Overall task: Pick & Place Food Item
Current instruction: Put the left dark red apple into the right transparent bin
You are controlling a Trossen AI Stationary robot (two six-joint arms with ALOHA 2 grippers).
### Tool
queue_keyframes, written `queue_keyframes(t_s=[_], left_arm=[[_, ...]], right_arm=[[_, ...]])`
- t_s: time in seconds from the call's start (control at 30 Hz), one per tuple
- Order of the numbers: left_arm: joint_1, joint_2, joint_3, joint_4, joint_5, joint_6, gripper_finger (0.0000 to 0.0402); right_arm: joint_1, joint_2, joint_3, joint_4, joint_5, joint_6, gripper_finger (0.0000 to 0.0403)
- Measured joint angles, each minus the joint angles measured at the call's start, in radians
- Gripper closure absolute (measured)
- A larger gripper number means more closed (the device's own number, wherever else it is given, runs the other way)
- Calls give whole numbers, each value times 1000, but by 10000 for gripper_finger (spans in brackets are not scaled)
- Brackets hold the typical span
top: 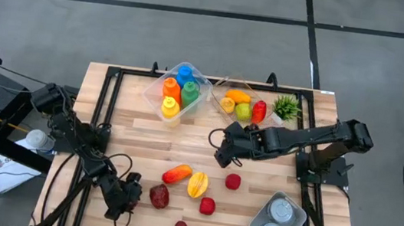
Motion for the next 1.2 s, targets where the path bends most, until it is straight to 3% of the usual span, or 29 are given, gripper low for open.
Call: queue_keyframes(t_s=[0.23,0.5,0.67,0.93,1.2], left_arm=[[44,-134,-11,-86,-8,-49,161],[171,-406,-6,-165,-12,-94,166],[264,-574,-6,-136,-98,-130,152],[379,-779,-4,111,-252,-56,160],[492,-751,-2,451,-297,148,150]], right_arm=[[70,0,0,40,3,49,23],[127,-1,0,107,47,74,23],[144,-1,0,132,51,84,23],[152,-1,0,229,52,53,23],[138,-1,0,468,50,-55,23]])
